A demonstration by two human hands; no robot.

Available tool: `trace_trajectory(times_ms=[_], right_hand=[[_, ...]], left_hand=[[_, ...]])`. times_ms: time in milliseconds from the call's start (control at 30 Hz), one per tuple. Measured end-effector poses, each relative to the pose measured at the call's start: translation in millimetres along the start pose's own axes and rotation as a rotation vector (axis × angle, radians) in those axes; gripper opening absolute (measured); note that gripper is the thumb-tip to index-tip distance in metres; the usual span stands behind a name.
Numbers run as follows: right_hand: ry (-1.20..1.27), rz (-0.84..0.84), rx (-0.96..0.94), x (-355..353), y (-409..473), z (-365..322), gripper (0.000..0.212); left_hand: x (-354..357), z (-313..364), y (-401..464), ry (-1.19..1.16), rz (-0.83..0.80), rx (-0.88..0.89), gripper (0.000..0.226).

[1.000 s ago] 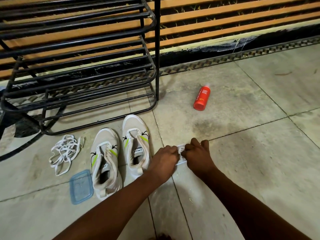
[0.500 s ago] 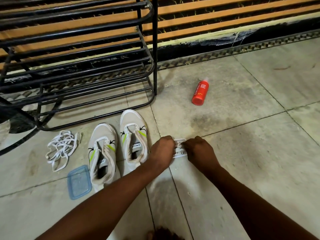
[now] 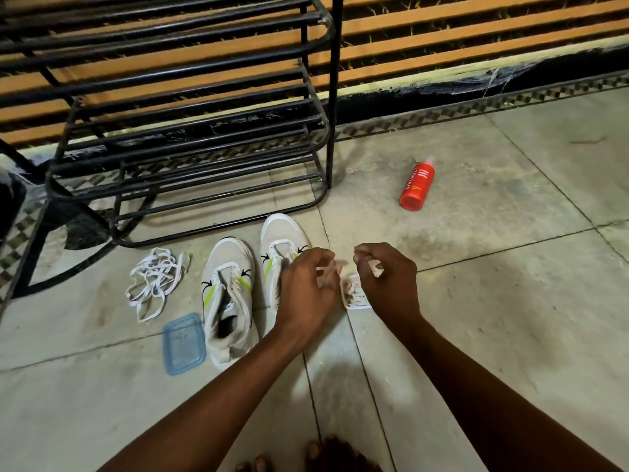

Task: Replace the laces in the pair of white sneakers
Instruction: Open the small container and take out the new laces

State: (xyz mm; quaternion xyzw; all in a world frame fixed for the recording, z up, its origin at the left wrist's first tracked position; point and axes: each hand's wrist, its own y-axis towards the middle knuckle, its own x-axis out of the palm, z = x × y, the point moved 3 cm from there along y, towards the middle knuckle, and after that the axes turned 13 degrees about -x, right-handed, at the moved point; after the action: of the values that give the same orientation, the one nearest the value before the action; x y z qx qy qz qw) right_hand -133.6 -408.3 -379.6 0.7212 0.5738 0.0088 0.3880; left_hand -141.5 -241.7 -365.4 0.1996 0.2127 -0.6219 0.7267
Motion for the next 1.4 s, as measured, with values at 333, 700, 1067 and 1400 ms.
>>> trace_trajectory(times_ms=[333, 700, 1067, 1400], right_hand=[[0.192, -0.125, -0.077, 65.4, 12.3, -60.9, 0.017], [0.114, -0.325, -0.185, 101.3, 1.4, -78.2, 0.012], [0.006, -0.388, -0.227, 104.0, -5.1, -80.4, 0.025], [-0.384, -0.371, -0.501, 78.2, 15.2, -116.6, 0.094]], left_hand=[[-117.3, -48.4, -20.5, 0.002, 0.31, -0.091, 0.015], [-162.5, -178.8, -52.3, 0.569, 0.093, -0.768, 0.057], [-183.7, -170.4, -28.8, 0.043, 0.262, -0.787, 0.091], [-159.8, -30.2, 4.0, -0.605, -0.386, -0.623, 0.065]])
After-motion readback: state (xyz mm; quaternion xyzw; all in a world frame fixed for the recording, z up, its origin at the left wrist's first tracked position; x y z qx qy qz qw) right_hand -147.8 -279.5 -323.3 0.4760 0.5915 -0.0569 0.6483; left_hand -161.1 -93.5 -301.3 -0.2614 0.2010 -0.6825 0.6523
